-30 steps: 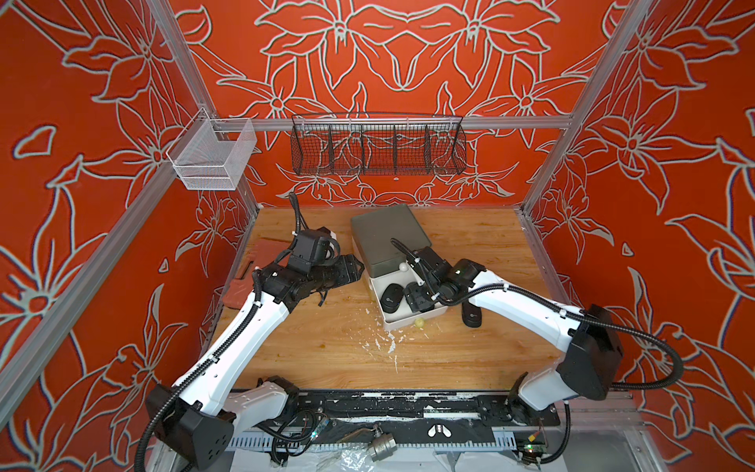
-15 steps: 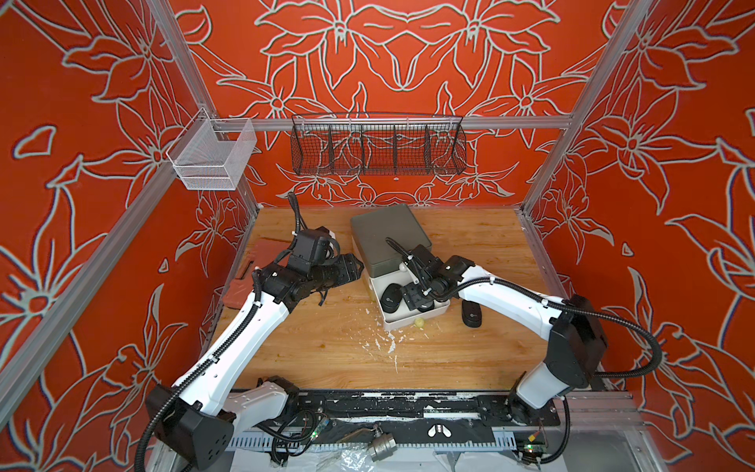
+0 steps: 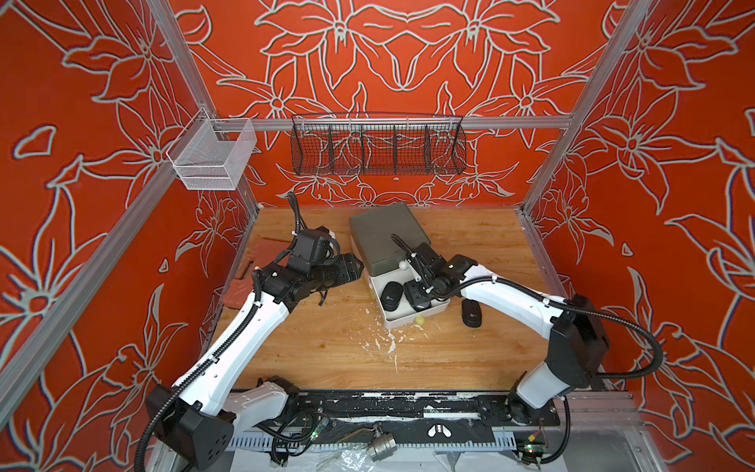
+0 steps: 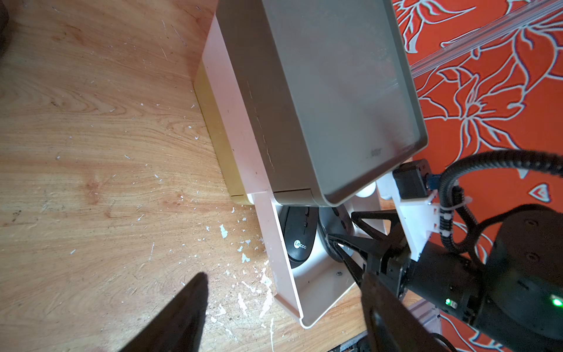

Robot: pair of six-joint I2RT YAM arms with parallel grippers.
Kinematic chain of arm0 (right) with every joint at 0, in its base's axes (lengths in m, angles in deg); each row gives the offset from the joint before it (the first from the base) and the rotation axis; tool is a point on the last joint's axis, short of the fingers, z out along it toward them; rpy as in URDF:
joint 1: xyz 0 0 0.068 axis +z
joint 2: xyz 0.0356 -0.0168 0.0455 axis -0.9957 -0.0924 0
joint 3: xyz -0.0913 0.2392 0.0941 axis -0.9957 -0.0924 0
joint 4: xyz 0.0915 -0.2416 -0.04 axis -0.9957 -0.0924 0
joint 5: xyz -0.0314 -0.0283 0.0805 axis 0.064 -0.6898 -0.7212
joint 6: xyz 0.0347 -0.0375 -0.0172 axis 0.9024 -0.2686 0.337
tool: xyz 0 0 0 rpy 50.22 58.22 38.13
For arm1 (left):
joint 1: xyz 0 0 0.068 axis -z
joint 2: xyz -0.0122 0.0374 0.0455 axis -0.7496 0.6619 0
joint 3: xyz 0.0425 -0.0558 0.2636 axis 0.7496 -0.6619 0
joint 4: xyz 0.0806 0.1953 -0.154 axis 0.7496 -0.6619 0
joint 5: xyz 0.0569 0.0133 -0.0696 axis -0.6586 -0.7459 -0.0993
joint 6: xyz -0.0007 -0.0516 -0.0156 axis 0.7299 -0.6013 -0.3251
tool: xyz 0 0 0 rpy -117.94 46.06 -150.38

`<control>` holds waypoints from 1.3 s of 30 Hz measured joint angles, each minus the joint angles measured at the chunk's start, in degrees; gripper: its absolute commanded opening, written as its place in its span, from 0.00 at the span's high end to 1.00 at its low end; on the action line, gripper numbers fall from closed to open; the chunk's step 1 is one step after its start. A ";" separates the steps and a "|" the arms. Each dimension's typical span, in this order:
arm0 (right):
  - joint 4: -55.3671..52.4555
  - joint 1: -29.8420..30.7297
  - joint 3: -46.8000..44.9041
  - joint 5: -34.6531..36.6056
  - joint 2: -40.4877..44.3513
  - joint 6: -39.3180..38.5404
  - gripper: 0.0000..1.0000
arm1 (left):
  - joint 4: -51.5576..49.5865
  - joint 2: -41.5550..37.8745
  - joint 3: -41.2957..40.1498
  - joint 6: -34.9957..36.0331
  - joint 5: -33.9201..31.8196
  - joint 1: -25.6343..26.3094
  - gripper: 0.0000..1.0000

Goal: Take the mice out of the drawer
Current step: Pick up the mouse from the drawer.

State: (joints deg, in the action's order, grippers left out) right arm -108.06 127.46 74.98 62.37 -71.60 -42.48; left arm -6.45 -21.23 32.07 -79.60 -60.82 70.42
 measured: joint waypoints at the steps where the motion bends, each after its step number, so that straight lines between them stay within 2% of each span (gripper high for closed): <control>1: 0.00 0.02 -0.02 0.00 0.22 0.52 0.35 | 0.00 0.00 0.00 0.00 0.02 0.00 0.23; 13: -0.50 0.07 -0.52 0.00 -0.07 1.81 0.24 | 0.00 0.00 0.22 -0.02 -0.33 0.00 0.22; 26: -0.55 0.13 -0.50 -0.22 -3.15 4.59 0.22 | 0.04 0.00 0.35 -0.22 -0.50 0.00 0.22; 39: -2.91 1.18 1.16 1.16 -4.96 7.50 0.40 | 0.50 0.00 0.59 -0.28 -0.74 0.00 0.22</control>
State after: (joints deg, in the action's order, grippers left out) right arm -110.96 128.64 76.13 63.52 -76.57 -34.98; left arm -5.95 -21.23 32.66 -79.88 -61.56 70.42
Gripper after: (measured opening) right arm 0.681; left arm 0.782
